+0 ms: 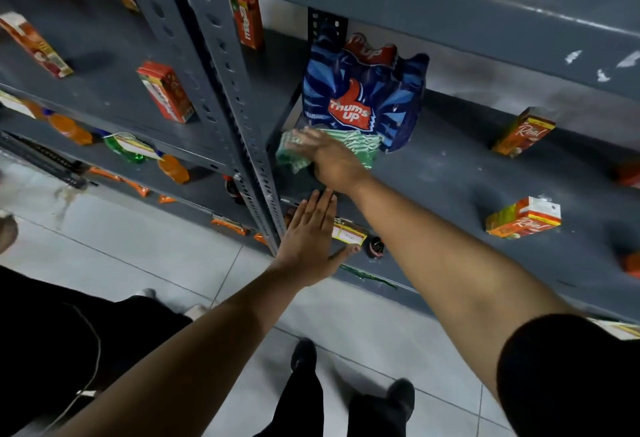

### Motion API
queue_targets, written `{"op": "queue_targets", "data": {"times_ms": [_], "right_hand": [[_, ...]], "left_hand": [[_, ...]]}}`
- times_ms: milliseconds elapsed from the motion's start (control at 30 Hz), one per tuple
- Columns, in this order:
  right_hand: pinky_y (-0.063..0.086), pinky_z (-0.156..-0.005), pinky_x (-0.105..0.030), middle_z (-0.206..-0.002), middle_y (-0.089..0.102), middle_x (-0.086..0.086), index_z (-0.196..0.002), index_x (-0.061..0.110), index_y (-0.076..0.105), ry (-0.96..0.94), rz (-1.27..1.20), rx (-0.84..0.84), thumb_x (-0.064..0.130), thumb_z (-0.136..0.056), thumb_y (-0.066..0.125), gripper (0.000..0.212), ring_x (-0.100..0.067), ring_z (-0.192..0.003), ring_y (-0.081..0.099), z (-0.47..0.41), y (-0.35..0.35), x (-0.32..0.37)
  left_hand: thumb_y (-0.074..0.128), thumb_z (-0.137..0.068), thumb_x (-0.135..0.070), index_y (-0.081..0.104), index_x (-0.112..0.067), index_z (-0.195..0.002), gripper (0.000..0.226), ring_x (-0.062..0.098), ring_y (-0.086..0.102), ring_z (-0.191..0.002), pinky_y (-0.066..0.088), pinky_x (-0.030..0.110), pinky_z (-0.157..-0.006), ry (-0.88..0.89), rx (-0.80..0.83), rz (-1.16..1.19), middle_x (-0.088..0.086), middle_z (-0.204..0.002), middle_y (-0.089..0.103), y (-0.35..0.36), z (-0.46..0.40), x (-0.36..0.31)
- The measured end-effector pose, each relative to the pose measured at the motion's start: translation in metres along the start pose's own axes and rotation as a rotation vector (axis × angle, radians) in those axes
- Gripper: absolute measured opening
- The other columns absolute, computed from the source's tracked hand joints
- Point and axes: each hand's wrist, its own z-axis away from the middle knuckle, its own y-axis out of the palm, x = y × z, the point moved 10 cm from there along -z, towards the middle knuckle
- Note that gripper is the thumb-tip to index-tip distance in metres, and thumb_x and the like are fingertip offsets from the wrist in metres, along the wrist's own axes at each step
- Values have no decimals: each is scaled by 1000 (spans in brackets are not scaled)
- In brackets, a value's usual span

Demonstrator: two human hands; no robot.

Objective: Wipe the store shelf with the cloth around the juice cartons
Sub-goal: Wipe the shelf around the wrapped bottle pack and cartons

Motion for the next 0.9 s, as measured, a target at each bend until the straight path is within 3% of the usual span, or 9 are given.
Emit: {"op": "queue_targets", "data": {"times_ms": [133, 233, 333, 433, 600, 700, 767, 833, 900], "right_hand": [[11, -121, -29, -158, 23, -3, -147, 19, 31, 262, -167, -27, -10, -80, 41, 74, -19, -147, 18, -18, 8, -24], [14, -120, -32, -158, 24, 1, -145, 26, 35, 234, -168, 78, -7, -83, 43, 70, -20, -147, 19, -19, 18, -9], [30, -116, -35, -155, 32, -1, -141, 34, 39, 232, -174, 186, -9, -81, 43, 75, -25, -141, 32, 0, 24, -2], [40, -108, -35, -148, 44, -7, -139, 27, 45, 170, -172, 296, -9, -78, 42, 71, -28, -135, 42, 22, 28, 6], [45, -102, -41, -137, 55, -8, -129, 18, 56, 109, -172, 473, -7, -77, 42, 59, -28, -123, 52, 38, 18, 18], [52, -89, -43, -122, 64, -13, -126, 18, 58, 170, -173, 279, -1, -77, 42, 55, -32, -108, 60, 21, 1, 2], [48, -99, -40, -136, 55, -12, -135, 22, 49, 204, -129, 225, -2, -78, 43, 62, -32, -122, 53, 22, 5, -8], [31, -113, -30, -150, 41, -2, -139, 26, 46, 192, -173, 234, -11, -78, 43, 72, -24, -138, 37, 36, 16, -14], [24, -113, -21, -151, 39, 4, -136, 26, 51, 229, -288, 204, -17, -74, 42, 76, -17, -141, 32, 51, 15, -33]], "left_hand": [[12, -88, -79, -3, -4, -156, 103, 24, -11, -152, -4, 39, -123, -5, 35, -6, 9, -166, -10, 1, -1, 1], [11, -89, -79, 7, 2, -155, 105, 29, 0, -153, 5, 44, -124, -6, 19, -2, 18, -165, 6, -3, -1, -2], [23, -93, -74, 20, 7, -152, 100, 35, 15, -150, 8, 46, -124, 26, -1, -31, 26, -159, 23, -4, 1, -14], [30, -93, -70, 32, 9, -147, 95, 40, 31, -143, 10, 45, -121, 97, -25, -55, 29, -151, 37, -6, 3, -34], [27, -93, -71, 22, 5, -152, 96, 36, 19, -149, -4, 42, -119, 120, 2, -43, 24, -159, 26, 2, 4, -50], [22, -92, -74, 21, 6, -152, 100, 35, 14, -150, -2, 40, -121, 88, -2, -19, 24, -160, 22, 6, 1, -50], [22, -93, -73, 16, 5, -153, 98, 33, 9, -152, 2, 42, -123, 89, 2, -19, 22, -162, 16, 9, 2, -49], [22, -95, -71, 5, 1, -155, 96, 29, -2, -153, 0, 42, -124, 101, 52, -39, 18, -165, 5, 13, 4, -44], [17, -95, -71, -5, -3, -156, 94, 25, -13, -151, -8, 39, -122, 87, 100, -73, 13, -165, -8, 12, 4, -30]]}}
